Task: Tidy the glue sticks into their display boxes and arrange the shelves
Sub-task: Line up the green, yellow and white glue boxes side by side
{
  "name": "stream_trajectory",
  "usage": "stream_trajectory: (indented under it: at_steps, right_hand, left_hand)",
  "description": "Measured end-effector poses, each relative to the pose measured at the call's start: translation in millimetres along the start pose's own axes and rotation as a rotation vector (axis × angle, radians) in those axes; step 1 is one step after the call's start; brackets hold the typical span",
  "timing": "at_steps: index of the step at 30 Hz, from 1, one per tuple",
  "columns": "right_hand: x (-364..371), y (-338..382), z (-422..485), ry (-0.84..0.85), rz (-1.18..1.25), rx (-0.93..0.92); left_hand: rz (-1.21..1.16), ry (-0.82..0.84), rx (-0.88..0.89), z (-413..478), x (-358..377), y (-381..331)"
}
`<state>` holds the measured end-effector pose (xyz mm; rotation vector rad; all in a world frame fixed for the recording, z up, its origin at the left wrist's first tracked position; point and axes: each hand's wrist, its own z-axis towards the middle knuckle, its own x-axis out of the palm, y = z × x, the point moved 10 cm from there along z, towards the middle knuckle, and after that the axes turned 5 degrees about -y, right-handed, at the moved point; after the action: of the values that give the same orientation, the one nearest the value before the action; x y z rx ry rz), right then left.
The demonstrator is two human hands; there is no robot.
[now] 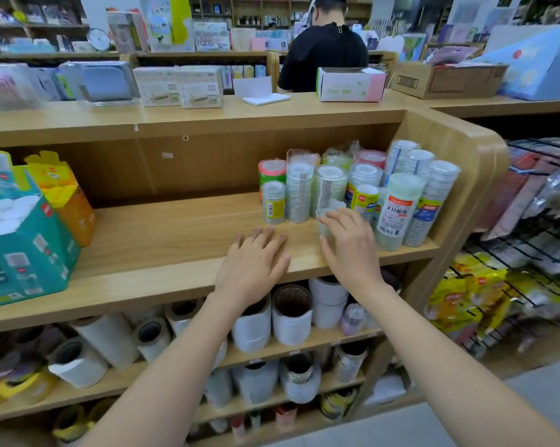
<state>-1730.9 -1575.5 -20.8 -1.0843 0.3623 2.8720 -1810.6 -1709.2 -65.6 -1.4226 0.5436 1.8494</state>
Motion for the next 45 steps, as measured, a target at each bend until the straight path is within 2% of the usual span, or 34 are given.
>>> stream_trajectory:
  at_steps: [6, 10, 13, 15, 18, 20, 22, 24, 26, 29, 32, 35, 38, 41, 45]
  right_hand:
    - [-6.0, 5.4, -0.8, -0.009, 0.056, -0.001]
    - [-2.1, 48.0, 6.9, 0.005, 0.229, -0.104]
    - [22.0, 97.9, 7.1, 0.140, 0.380, -0.148]
    - [46.4, 135.6, -1.1, 0.313, 0.454, -0.173]
    - [79.6, 180.5, -19.4, 0.535, 0.422, -0.210]
    - [92.3, 195.8, -25.2, 0.583, 0.265, -0.251]
    - [97.4, 203.5, -21.4, 0.586, 0.168, -0.236]
    - [100.5, 211.5, -14.2, 0.582, 0.169, -0.185]
    - [102.1, 227.2, -9.6, 0.570, 0.276, -0.145]
    - [98.6, 271.0, -9.0, 0.548, 0.604, -0.134]
    - [96.4, 318.6, -7.8, 0.531, 0.825, -0.096]
    - [107.0, 355.0, -3.8, 0.544, 0.925, 0.028]
    - [117.1, 385.6, 2.8, 0.527, 0.993, 0.089]
    - [126.6, 400.6, 6.5, 0.500, 1.094, 0.180]
    - [125.4, 393.7, 5.1, 0.395, 1.020, 0.249]
  left_hand:
    - [-0.018, -0.030, 0.003, 0.8, -1.1, 3.0]
    - [-0.108, -0.251, -0.070, -22.3, -35.3, 17.8]
    - [0.012, -0.393, -0.193, -59.5, -55.3, 48.1]
    - [0.144, -0.385, -0.348, -87.5, -60.7, 75.9]
    - [0.185, -0.242, -0.545, -128.5, -56.1, 116.2]
    - [0.159, -0.172, -0.564, -147.9, -51.4, 135.3]
    - [0.114, -0.168, -0.476, -157.0, -54.1, 143.2]
    - [0.014, -0.261, -0.405, -165.6, -67.7, 147.1]
    - [-0.073, -0.442, -0.437, -181.1, -92.5, 160.3]
    - [-0.068, -0.704, -0.574, -217.6, -128.3, 194.2]
    - [-0.096, -0.844, -0.766, -256.1, -152.1, 243.3]
    - [-0.314, -0.784, -0.877, -273.2, -151.1, 290.2]
    - [-0.494, -0.660, -0.842, -272.4, -141.2, 319.9]
    - [-0.516, -0.582, -0.742, -264.6, -137.9, 331.4]
    - [-0.504, -0.585, -0.652, -260.4, -140.4, 332.3]
